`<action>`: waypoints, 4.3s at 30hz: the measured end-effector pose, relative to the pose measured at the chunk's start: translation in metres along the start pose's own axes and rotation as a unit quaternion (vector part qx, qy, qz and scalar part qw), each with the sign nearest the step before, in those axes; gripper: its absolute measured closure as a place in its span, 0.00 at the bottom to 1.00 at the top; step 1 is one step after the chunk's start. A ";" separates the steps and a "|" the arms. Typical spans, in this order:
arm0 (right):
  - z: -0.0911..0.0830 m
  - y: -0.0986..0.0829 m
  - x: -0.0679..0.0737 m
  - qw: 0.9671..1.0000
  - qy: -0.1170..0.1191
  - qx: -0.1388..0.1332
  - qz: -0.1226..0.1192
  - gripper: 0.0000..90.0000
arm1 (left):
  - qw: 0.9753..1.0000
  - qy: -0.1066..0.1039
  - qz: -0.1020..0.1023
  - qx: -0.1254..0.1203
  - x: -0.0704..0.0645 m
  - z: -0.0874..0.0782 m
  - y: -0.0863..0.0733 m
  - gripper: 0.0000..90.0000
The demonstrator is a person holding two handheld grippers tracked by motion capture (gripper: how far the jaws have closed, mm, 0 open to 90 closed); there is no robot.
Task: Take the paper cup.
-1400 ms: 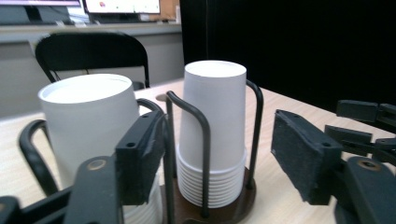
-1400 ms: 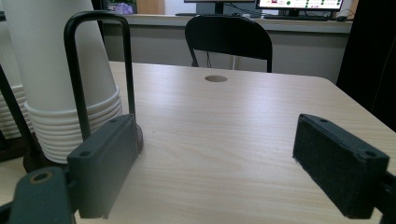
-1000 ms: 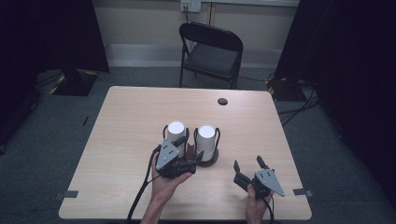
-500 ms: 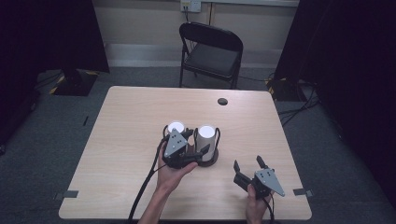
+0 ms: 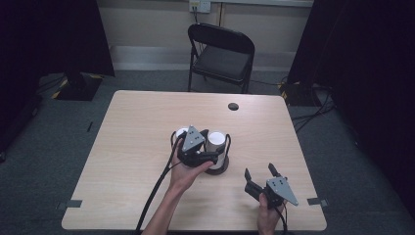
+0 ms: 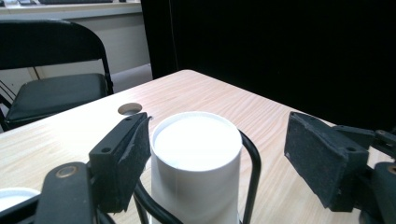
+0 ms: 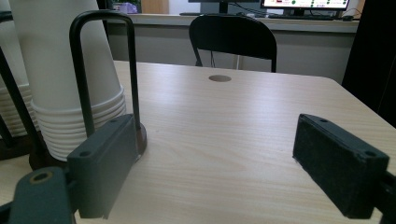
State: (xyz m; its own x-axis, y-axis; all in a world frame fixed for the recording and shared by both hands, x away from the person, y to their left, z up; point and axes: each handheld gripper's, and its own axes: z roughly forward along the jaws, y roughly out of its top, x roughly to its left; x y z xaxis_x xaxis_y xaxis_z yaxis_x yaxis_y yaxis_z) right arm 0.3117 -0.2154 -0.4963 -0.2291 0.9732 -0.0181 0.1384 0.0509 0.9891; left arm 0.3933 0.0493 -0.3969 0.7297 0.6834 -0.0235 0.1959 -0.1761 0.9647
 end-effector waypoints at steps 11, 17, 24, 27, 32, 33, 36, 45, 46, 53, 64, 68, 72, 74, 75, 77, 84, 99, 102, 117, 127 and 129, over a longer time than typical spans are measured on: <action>-0.001 0.000 0.000 1.000 0.002 -0.001 0.000 0.15 | 1.000 0.001 -0.001 0.009 0.006 0.013 0.008 0.28; 0.000 0.000 -0.001 1.000 0.005 -0.002 0.000 0.15 | 1.000 0.006 0.002 0.028 0.006 0.019 0.007 0.28; -0.001 0.000 0.000 1.000 0.005 -0.002 0.000 0.15 | 0.999 0.006 0.002 0.042 0.010 0.024 0.004 0.31; -0.001 0.000 0.000 1.000 0.005 -0.003 0.000 0.15 | 0.999 0.010 0.006 0.042 0.009 0.026 0.002 0.32; -0.001 0.000 0.000 1.000 0.004 -0.005 0.001 0.15 | 0.999 0.008 0.014 0.044 0.005 0.030 0.001 0.34; -0.001 0.000 0.000 1.000 0.004 -0.005 0.001 0.15 | 0.999 0.008 0.016 0.046 0.005 0.031 0.000 0.34; -0.001 -0.001 -0.001 1.000 0.005 -0.006 0.001 0.15 | 0.999 0.009 0.015 0.047 0.006 0.031 0.000 0.36; -0.001 -0.001 0.000 1.000 0.003 -0.007 0.000 0.15 | 0.998 0.010 0.031 0.049 0.005 0.031 -0.001 0.39; -0.001 -0.001 0.000 1.000 0.004 -0.007 0.000 0.15 | 0.998 0.011 0.030 0.048 0.005 0.032 -0.001 0.39; -0.001 -0.001 0.000 1.000 0.005 -0.007 -0.001 0.15 | 0.999 0.008 0.014 0.045 0.007 0.031 0.001 0.39; -0.002 -0.001 -0.001 1.000 0.007 -0.007 -0.001 0.15 | 1.000 0.008 -0.002 0.017 0.007 0.024 0.009 0.39; -0.002 -0.001 -0.001 1.000 0.007 -0.007 -0.001 0.15 | 1.000 0.008 -0.017 0.003 0.009 0.019 0.012 0.39; -0.001 -0.001 -0.001 1.000 0.007 -0.007 0.001 0.15 | 1.000 0.009 -0.019 -0.004 0.010 0.017 0.013 0.39; -0.002 -0.001 -0.001 1.000 0.008 -0.007 0.000 0.15 | 1.000 0.007 -0.023 -0.007 0.010 0.017 0.014 0.39; -0.002 -0.001 -0.001 1.000 0.008 -0.007 0.000 0.15 | 1.000 0.007 -0.027 -0.010 0.010 0.016 0.014 0.39; -0.001 -0.001 -0.001 1.000 0.008 -0.007 0.001 0.15 | 0.999 0.008 -0.029 -0.019 0.010 0.014 0.016 0.39; -0.001 0.000 0.000 1.000 0.008 -0.006 -0.001 0.15 | 0.999 0.010 -0.026 -0.023 0.012 0.011 0.023 0.39; -0.001 0.000 -0.001 1.000 0.009 -0.005 0.000 0.15 | 0.999 0.009 -0.016 -0.038 0.011 0.008 0.031 0.40; -0.001 -0.001 0.000 1.000 0.009 -0.006 -0.001 0.15 | 0.999 0.012 -0.011 -0.039 0.010 0.009 0.032 0.40; -0.001 -0.001 -0.001 1.000 0.006 -0.008 0.001 0.15 | 0.998 0.014 -0.003 -0.054 0.010 0.003 0.041 0.40; -0.002 -0.001 -0.001 1.000 0.009 -0.008 0.000 0.15 | 0.998 0.000 0.003 -0.069 0.010 -0.006 0.047 0.40; -0.002 -0.001 -0.001 1.000 0.009 -0.008 0.000 0.15 | 0.997 0.001 0.002 -0.074 0.010 -0.009 0.048 0.40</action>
State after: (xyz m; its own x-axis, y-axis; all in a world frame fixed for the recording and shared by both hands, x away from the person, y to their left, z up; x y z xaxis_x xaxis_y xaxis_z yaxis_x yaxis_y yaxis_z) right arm 0.3101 -0.2165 -0.4967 -0.2472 0.9689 -0.0148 0.1235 0.0466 0.9912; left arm 0.4041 0.0537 -0.3481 0.7294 0.6838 -0.0183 0.0929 -0.0726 0.9930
